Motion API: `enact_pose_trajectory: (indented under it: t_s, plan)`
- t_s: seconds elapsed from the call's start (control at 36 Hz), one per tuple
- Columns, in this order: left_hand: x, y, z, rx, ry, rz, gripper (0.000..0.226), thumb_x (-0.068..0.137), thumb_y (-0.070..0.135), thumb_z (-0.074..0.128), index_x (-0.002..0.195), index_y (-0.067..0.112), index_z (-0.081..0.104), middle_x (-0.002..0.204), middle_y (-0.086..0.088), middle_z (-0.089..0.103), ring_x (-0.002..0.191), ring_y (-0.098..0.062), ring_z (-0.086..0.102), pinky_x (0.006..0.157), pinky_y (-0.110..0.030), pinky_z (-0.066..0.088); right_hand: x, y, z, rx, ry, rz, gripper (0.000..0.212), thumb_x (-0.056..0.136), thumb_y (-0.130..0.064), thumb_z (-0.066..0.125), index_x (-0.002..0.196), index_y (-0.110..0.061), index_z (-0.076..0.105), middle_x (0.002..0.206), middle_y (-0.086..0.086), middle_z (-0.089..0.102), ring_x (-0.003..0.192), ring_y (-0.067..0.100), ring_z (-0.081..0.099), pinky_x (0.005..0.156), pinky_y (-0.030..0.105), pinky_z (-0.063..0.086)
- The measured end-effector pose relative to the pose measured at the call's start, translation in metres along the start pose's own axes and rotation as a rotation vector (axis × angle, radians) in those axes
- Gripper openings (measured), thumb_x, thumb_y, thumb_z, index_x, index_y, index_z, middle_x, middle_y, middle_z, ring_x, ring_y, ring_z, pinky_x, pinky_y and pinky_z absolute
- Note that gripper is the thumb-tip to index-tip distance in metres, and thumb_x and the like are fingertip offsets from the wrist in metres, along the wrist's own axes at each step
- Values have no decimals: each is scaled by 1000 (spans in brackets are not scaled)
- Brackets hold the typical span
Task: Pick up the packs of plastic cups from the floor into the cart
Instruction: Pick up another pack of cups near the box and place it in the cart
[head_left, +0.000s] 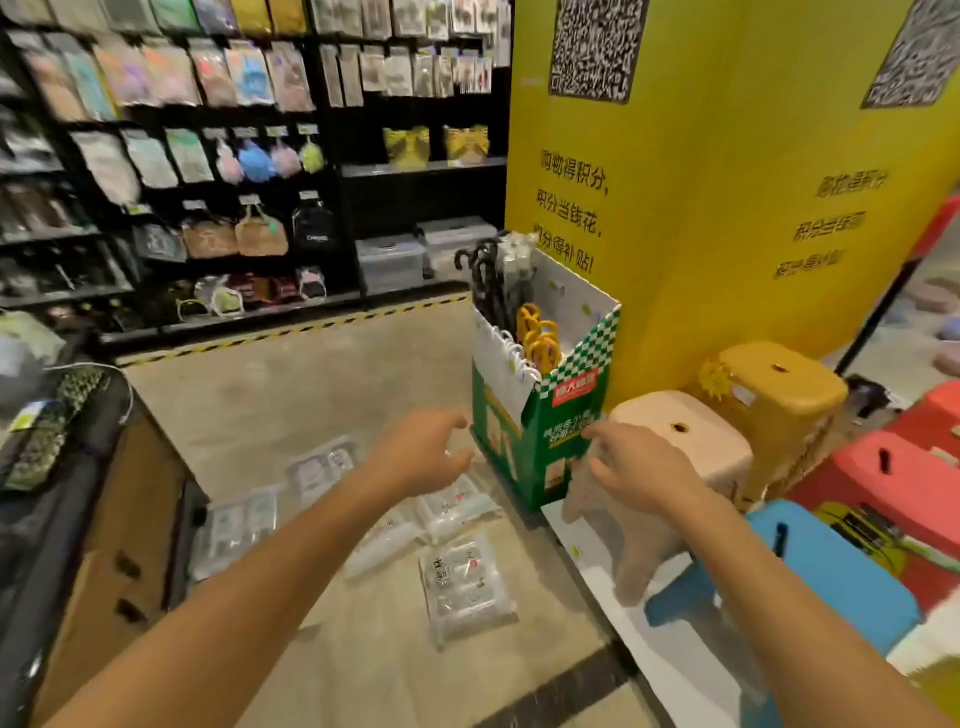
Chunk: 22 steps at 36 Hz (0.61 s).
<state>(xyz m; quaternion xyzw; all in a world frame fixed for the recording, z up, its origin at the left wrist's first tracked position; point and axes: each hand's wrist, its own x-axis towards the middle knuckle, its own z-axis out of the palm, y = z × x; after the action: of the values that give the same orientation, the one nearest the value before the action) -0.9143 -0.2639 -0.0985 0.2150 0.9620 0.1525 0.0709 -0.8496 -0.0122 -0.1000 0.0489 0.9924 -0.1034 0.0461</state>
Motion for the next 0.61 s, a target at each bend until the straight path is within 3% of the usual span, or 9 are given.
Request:
enact_pose_trajectory:
  t_s: [0.22, 0.36, 0.47, 0.61]
  plan:
    - [19, -24, 3, 27, 12, -41, 51, 94, 42, 52, 140, 21, 47, 142, 0, 50, 131, -20, 46, 107, -40, 40, 36, -8, 13, -19, -28, -56, 41, 103, -37, 50, 143, -28, 50, 135, 3, 64, 115, 23, 63, 85, 44, 62]
    - [42, -51, 0, 15, 30, -30, 52, 92, 45, 52, 139, 23, 47, 140, 0, 52, 128, -20, 49, 104, -39, 43, 63, -25, 14, -44, -17, -52, 40, 104, -36, 51, 142, -27, 51, 134, 1, 65, 114, 21, 64, 84, 37, 61]
    - [59, -90, -10, 4, 26, -10, 53, 92, 45, 51, 140, 22, 47, 141, 1, 52, 129, -19, 48, 105, -40, 43, 92, -55, 15, -59, -4, -37, 43, 104, -38, 50, 145, -27, 49, 137, 1, 64, 119, 21, 64, 89, 39, 61]
    - [80, -158, -30, -7, 38, 21, 50, 93, 44, 50, 138, 22, 48, 139, 0, 53, 126, -19, 50, 104, -41, 43, 126, -102, 18, -74, 7, 13, 44, 106, -37, 50, 149, -29, 47, 142, -1, 62, 123, 19, 62, 84, 32, 57]
